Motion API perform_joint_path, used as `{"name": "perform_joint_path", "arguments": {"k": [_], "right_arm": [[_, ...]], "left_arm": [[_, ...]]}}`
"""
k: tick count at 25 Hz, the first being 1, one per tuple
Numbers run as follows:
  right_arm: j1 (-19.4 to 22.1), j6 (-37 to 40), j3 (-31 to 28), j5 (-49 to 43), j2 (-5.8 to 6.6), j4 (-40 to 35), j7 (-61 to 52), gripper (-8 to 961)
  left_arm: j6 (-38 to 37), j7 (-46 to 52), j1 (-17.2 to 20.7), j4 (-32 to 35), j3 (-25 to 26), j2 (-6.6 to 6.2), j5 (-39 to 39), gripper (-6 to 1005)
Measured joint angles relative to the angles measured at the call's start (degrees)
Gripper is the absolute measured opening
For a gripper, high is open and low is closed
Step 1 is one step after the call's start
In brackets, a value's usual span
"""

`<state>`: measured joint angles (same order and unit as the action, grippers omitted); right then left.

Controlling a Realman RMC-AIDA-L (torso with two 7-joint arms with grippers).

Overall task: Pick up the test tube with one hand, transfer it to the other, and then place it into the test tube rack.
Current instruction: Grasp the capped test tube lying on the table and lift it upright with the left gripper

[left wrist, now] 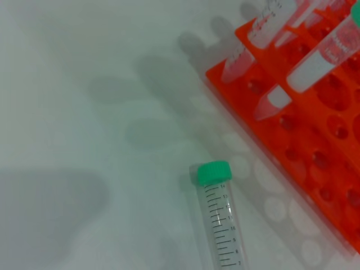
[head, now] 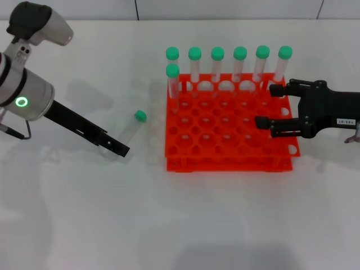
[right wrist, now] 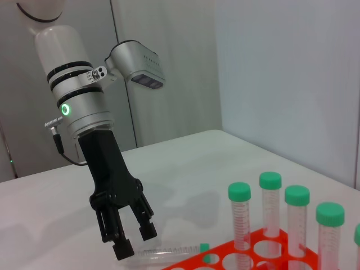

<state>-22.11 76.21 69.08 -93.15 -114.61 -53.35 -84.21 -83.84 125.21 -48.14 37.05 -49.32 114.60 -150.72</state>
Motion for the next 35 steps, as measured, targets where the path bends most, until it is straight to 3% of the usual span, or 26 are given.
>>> {"name": "perform_joint_path", "arguments": {"k": [9,15,33,35], "right_arm": [[0.13,0.09,0.0,0.05,-0.02,0.0,0.01,855],[0.22,0.09,0.0,0.07,-0.07,0.0,0.01,855],[0.31,0.09,0.0,0.08,-0.36,0.17,0.1,854],[0.32,0.09,0.0,0.08,-0.38,0.16,0.1,853]], "left_arm": [[0.45,1.93,-0.77,-0.14,-1.8,-0.3,-0.95,842],[1.05,2.32,-1.55,-0.14,-2.17,-0.05,-1.23,657],[1.31,3.37,-1.99,-1.02,-5.16,0.29,-2.05,607],[1.34,3.39,-2.1,-1.02,-5.25,0.34,-2.11,560]]}}
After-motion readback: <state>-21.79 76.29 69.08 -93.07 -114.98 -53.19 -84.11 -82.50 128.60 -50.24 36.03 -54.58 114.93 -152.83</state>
